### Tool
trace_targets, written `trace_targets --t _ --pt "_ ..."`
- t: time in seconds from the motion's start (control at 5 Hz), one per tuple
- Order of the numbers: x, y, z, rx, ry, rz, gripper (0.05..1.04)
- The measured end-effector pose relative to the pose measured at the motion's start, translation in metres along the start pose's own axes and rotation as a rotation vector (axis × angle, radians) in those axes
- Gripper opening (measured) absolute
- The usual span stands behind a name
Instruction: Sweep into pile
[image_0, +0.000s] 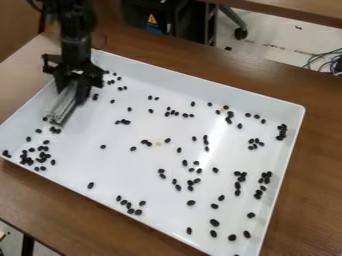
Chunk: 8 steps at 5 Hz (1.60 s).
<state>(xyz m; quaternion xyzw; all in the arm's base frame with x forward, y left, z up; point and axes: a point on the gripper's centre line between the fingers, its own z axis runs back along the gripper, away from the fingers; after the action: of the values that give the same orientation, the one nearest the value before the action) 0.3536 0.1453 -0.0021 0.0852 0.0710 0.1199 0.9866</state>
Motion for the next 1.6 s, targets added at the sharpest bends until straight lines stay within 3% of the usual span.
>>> trace_targets --t 0.2,0.6,1.0,1.2,1.4,1.6 --pt "0.012 0.000 0.002 -0.005 -0.001 -0.021 0.365" --pt "-0.004 -0.013 0.001 0.049 -0.143 -0.062 0.365" --pt "0.019 -0.102 0.020 0.056 -0.215 -0.320 0.365" --pt "0.022 -0.121 0.019 0.062 -0.181 -0.363 0.365" --pt "0.020 -0.130 0.019 0.065 -0.178 -0.383 0.364" --pt "-0.001 -0.174 0.026 0.042 -0.202 -0.480 0.364"
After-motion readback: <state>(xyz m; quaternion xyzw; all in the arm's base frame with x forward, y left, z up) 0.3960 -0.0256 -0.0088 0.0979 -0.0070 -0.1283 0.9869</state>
